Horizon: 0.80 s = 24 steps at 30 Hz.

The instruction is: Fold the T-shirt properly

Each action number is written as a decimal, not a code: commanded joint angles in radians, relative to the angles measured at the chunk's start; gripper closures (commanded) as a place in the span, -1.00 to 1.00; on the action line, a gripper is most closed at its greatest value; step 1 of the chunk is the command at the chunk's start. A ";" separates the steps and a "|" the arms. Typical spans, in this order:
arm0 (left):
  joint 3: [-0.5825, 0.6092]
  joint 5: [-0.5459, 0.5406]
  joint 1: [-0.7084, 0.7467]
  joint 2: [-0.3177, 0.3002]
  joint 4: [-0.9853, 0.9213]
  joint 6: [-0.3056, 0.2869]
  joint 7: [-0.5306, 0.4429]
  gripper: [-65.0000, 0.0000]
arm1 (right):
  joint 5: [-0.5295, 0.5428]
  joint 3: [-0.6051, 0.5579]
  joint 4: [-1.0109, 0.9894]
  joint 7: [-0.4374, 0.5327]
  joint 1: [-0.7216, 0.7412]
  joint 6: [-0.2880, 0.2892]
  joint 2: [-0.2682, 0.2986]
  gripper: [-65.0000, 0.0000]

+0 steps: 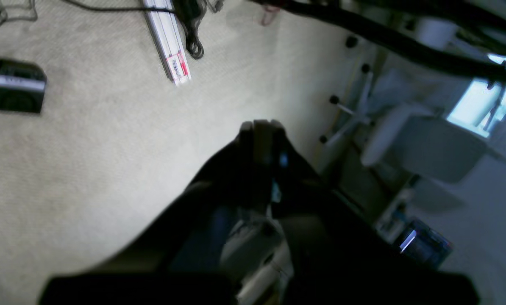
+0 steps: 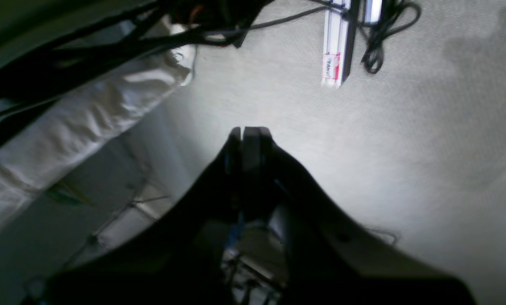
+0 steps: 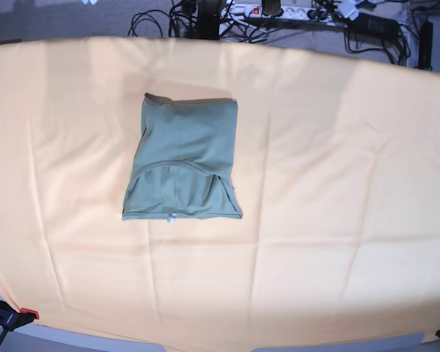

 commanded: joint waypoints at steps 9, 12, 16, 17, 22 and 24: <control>0.148 0.336 -0.210 0.087 -0.358 0.025 -0.314 1.00 | -0.437 -0.104 -0.320 0.464 0.154 0.005 0.013 1.00; 0.238 0.405 -0.276 0.089 -0.478 0.095 -0.475 1.00 | -0.584 -0.159 -0.446 0.662 0.198 0.005 0.013 1.00; 0.334 0.563 -0.347 0.103 -0.597 0.196 -0.713 1.00 | -0.684 -0.237 -0.576 0.835 0.259 -0.036 0.011 1.00; 0.355 0.588 -0.358 0.105 -0.620 0.227 -0.798 1.00 | -0.692 -0.256 -0.599 0.864 0.274 -0.051 0.010 1.00; 0.404 0.615 -0.366 0.147 -0.708 0.338 -1.093 1.00 | -0.801 -0.346 -0.671 1.019 0.330 -0.225 0.001 1.00; 0.404 0.616 -0.367 0.183 -0.738 0.407 -1.117 1.00 | -0.824 -0.374 -0.680 1.081 0.337 -0.301 -0.007 1.00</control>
